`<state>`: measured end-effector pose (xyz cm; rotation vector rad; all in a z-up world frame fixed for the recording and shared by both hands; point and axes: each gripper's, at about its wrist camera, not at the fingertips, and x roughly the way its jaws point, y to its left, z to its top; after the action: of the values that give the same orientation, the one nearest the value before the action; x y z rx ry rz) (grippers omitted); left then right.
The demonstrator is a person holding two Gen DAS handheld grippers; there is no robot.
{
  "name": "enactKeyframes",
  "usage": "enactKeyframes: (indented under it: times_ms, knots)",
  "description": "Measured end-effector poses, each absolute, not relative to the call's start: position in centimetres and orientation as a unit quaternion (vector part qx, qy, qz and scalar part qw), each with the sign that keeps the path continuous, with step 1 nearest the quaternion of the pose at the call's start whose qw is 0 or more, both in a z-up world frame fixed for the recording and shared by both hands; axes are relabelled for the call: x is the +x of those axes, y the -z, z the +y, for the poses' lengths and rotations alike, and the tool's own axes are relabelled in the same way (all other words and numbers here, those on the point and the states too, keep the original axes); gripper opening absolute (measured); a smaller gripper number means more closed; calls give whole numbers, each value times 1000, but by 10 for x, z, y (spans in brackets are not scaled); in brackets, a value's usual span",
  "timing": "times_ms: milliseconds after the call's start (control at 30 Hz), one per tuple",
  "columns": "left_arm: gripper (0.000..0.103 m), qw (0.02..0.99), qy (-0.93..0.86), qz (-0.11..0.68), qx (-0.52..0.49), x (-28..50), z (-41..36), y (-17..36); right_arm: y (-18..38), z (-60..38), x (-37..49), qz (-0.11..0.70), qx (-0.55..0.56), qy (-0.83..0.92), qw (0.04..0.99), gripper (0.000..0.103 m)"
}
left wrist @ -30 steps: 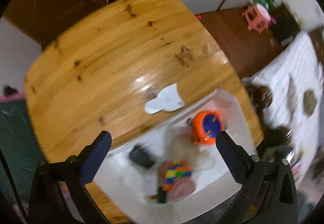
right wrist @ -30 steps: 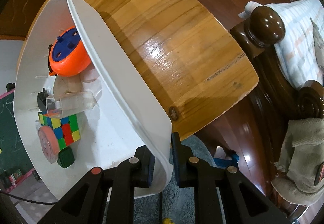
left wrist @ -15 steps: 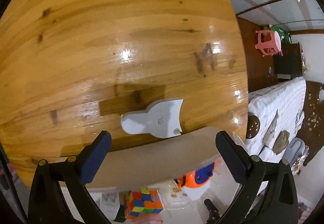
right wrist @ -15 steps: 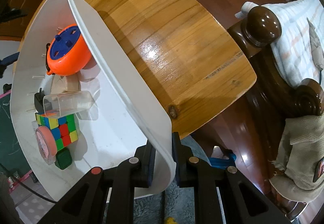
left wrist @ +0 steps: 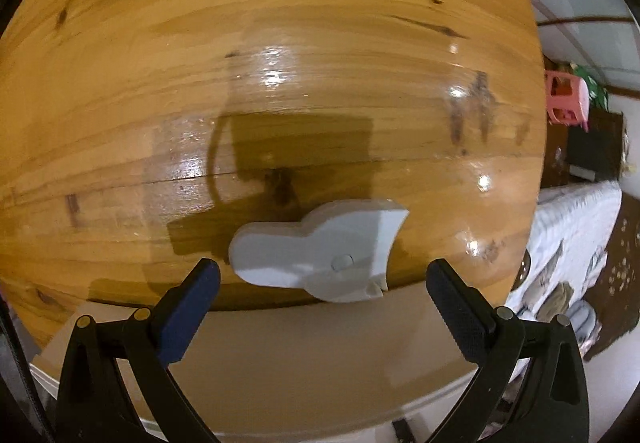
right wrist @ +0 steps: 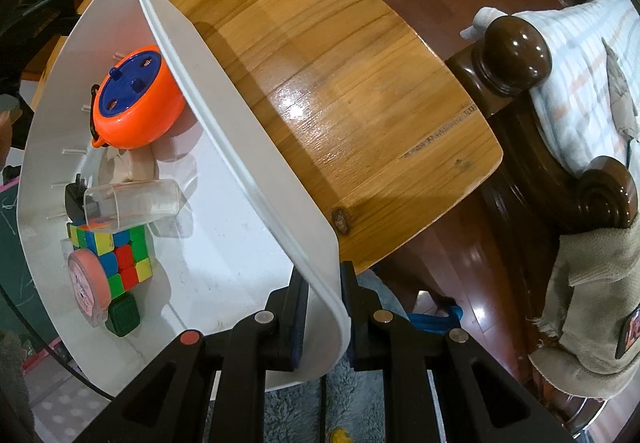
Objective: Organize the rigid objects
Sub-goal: 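Move the left gripper to the white plastic piece and grasp it, then carry the white plastic piece into the white tray and release it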
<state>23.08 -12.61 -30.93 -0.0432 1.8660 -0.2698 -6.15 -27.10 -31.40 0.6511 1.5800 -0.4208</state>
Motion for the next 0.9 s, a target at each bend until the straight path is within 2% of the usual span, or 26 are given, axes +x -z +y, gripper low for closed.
enactKeyframes:
  times_ms: [500,533,767,900]
  knots:
    - [101,606,35,794,-34,218,-123,324,313,-271,-62,691,286,183,638,16]
    - [98,606,29,794,-33,215,-125,324,313,-271,-62,691,286,182,638,16]
    - [94,614,13,789,2,211,-127,322,314,-274,-62,691,289,179,638,16]
    - [86,629,18,777,22,213,-132,316,314,-274,-63,690,291,177,638,16]
